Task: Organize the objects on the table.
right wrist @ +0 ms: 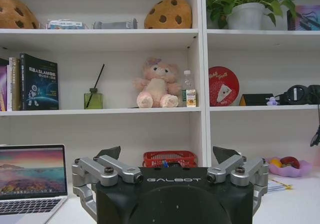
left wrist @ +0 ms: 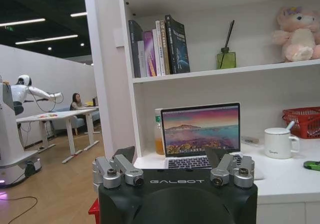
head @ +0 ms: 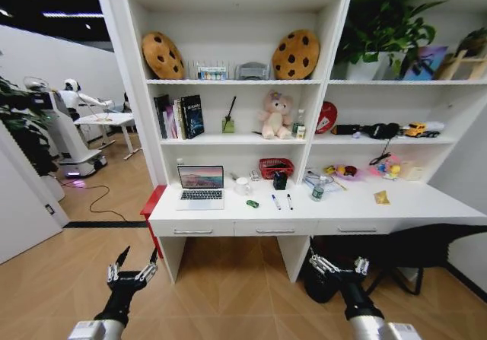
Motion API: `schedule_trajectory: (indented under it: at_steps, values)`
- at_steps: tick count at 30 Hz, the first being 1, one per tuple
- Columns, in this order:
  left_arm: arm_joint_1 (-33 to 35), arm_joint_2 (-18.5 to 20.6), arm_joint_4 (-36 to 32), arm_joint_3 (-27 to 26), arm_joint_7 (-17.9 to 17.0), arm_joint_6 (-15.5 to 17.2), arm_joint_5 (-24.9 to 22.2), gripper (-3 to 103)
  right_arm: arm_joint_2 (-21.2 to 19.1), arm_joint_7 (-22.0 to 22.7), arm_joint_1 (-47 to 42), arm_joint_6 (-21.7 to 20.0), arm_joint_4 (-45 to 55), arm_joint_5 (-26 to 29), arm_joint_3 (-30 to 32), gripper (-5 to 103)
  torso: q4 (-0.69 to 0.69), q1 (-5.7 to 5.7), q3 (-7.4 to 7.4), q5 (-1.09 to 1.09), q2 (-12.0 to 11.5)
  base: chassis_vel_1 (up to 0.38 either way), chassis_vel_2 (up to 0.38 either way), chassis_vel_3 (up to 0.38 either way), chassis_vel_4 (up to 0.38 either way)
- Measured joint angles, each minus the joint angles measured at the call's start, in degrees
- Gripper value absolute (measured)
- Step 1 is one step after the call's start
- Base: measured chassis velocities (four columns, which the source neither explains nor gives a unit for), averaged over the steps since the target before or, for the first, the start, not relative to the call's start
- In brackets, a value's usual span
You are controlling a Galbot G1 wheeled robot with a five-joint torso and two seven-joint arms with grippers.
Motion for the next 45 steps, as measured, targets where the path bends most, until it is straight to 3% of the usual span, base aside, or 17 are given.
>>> schedule_trajectory:
  at_steps: [12, 21, 28, 29, 31, 32, 33, 34, 35, 37, 38, 41, 42, 44, 45]
  values:
    - [0.06, 0.5, 0.02, -0.01, 0.07, 0.0, 0.11, 79, -0.17, 0.04, 0.07, 2.7, -0.18, -2.61, 0.23, 100, -0.01, 0.04, 0.01, -0.02, -0.02, -0.299, 0.289, 0.292, -0.29]
    - [-0.57, 2.19, 0.2, -1.32, 0.08, 0.53, -0.77, 82, -1.74, 1.74, -0.02, 2.87, 0.01, -0.4, 0.15, 100, 0.02, 0.07, 0.02, 0.01, -0.03, -0.184, 0.192, 0.184, -0.192]
    - [-3.61, 6.84, 0.97, -2.43, 0.35, 2.22, -3.29, 72, -4.36, 0.8, 1.75, 2.17, -1.8, -0.88, -0.15, 100, 0.01, -0.02, -0.01, 0.01, 0.01, 0.007, 0.01, 0.008, 0.0]
    - [-5.86, 10.69, 2.03, -2.76, 1.05, 2.44, -4.63, 61, -4.66, 0.44, 1.99, 2.76, -2.58, -1.98, -0.15, 100, 0.02, -0.04, -0.01, -0.01, 0.02, 0.061, -0.055, -0.026, 0.073]
    - [-9.38, 17.08, 3.99, -3.05, 1.55, 2.94, -7.17, 50, -4.72, 0.12, 2.43, 3.68, -3.59, -3.23, 0.01, 100, -0.01, -0.04, -0.01, -0.02, 0.02, 0.023, -0.047, -0.033, 0.057]
    - [-9.38, 17.08, 3.99, -3.05, 1.55, 2.94, -7.17, 50, -4.72, 0.12, 2.43, 3.68, -3.59, -3.23, 0.01, 100, -0.01, -0.04, -0.01, -0.02, 0.02, 0.023, -0.044, -0.04, 0.057]
    - [-10.9, 19.67, 4.91, -3.12, 1.57, 3.17, -8.32, 50, -4.74, 0.02, 2.7, 3.98, -4.02, -3.5, 0.1, 100, -0.02, -0.04, -0.01, -0.02, 0.02, 0.0, 0.0, 0.0, 0.0]
    - [-13.06, 23.36, 6.5, -3.11, 1.43, 3.7, -10.07, 40, -4.86, -0.12, 3.14, 4.25, -4.62, -3.69, 0.21, 100, 0.0, -0.03, -0.01, -0.03, 0.02, 0.0, 0.0, 0.0, 0.0]
    - [-13.06, 23.36, 6.5, -3.11, 1.43, 3.7, -10.07, 40, -4.86, -0.12, 3.14, 4.25, -4.62, -3.69, 0.21, 100, 0.0, -0.03, -0.01, -0.03, 0.02, 0.0, 0.0, 0.0, 0.0]
    - [-16.94, 29.85, 10.16, -2.69, 1.16, 4.15, -12.41, 34, -5.07, -0.33, 3.73, 4.39, -5.29, -3.72, 0.31, 100, 0.0, 0.0, 0.0, -0.02, 0.0, 0.0, 0.0, 0.0, 0.0]
    - [-16.94, 29.85, 10.16, -2.69, 1.16, 4.15, -12.41, 34, -5.07, -0.33, 3.73, 4.39, -5.29, -3.72, 0.31, 100, 0.0, 0.0, 0.0, -0.02, 0.0, 0.0, 0.0, 0.0, 0.0]
    - [-24.2, 40.53, 17.17, -0.63, 1.8, 4.15, -15.38, 18, -5.14, -0.58, 4.35, 4.45, -6.23, -3.83, 0.41, 100, -0.02, 0.03, 0.01, -0.01, -0.01, 0.0, 0.0, 0.0, 0.0]
    - [-24.2, 40.53, 17.17, -0.63, 1.8, 4.15, -15.38, 18, -5.14, -0.58, 4.35, 4.45, -6.23, -3.83, 0.41, 100, -0.02, 0.03, 0.01, -0.01, -0.01, 0.0, 0.0, 0.0, 0.0]
    - [-31.14, 46.28, 21.91, 2.78, 3.35, 3.86, -15.69, 7, -5.09, -0.7, 4.55, 4.45, -6.74, -3.88, 0.5, 100, 0.01, 0.02, 0.01, -0.02, -0.01, 0.0, 0.0, 0.0, 0.0]
    - [-36.78, 49.15, 24.99, 6.91, 4.68, 3.3, -15.35, 3, -5.0, -0.76, 4.57, 4.45, -7.05, -3.89, 0.54, 100, 0.0, 0.02, 0.01, -0.03, -0.01, 0.0, 0.0, 0.0, 0.0]
